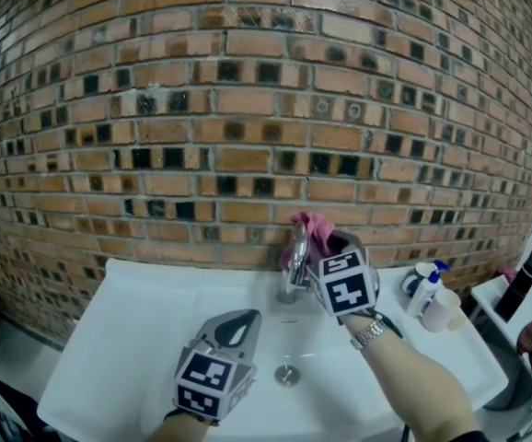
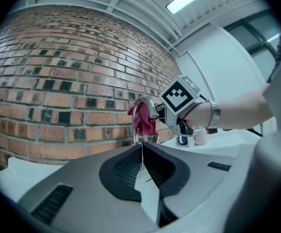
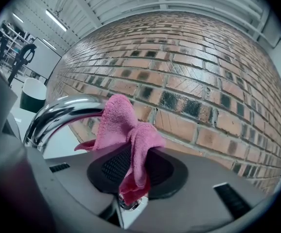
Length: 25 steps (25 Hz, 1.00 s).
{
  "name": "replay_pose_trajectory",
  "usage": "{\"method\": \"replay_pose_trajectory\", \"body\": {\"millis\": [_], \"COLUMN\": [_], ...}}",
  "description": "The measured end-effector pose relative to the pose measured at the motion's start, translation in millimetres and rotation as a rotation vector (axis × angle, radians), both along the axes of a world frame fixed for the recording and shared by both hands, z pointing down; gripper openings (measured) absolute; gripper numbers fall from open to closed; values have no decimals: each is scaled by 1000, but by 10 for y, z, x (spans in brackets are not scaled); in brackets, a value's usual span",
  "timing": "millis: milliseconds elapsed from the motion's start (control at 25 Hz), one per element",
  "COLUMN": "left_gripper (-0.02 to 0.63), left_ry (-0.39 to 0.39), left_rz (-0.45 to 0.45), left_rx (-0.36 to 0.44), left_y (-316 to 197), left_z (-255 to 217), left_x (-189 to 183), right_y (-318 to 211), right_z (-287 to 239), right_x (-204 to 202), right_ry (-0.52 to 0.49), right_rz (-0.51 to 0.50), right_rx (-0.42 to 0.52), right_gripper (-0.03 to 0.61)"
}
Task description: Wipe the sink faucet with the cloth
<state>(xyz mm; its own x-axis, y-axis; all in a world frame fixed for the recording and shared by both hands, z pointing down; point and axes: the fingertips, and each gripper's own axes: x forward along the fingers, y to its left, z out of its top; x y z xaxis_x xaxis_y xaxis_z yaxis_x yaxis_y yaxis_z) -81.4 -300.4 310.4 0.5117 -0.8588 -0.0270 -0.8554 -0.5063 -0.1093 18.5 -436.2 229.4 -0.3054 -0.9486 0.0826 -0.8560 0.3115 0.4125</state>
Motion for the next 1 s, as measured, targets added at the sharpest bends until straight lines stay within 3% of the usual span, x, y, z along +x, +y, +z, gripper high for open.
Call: {"method": "replay_pose_trajectory", "body": {"millis": [1000], "left_gripper": [11], "left_ry": [-2], "left_rz": [1], "left_rx": [6], "left_y": [15], "left_z": [-22], "left_x": [9], "right_y": [-84], "right_z": [318], "right_x": [-78], "right_ry": [48], "right_rz": [9], "right_rx": [-131], "right_gripper": [69]}}
